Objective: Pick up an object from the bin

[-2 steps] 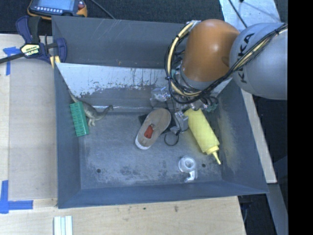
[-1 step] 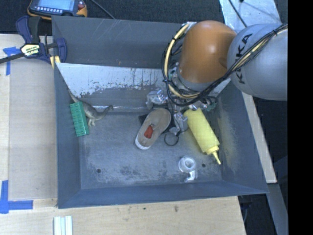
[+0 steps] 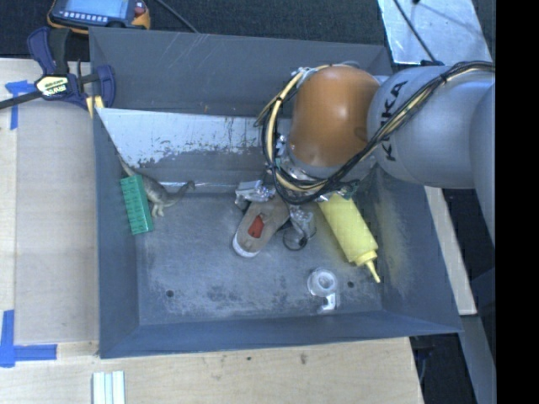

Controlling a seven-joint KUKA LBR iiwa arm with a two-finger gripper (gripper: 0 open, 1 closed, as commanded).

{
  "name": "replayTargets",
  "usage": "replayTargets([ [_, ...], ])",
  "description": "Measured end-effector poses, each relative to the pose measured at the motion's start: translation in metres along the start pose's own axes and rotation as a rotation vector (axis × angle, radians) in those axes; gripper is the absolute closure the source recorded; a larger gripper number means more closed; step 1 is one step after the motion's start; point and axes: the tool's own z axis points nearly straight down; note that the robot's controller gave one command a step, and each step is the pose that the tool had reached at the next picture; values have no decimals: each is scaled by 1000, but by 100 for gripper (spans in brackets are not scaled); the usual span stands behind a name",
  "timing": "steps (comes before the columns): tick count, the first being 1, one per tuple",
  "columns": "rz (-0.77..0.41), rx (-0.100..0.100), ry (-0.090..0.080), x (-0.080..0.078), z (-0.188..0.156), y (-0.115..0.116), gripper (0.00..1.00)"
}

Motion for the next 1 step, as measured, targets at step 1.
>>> replayTargets([
  [1, -135, 5, -2, -12, -1, 7, 100],
])
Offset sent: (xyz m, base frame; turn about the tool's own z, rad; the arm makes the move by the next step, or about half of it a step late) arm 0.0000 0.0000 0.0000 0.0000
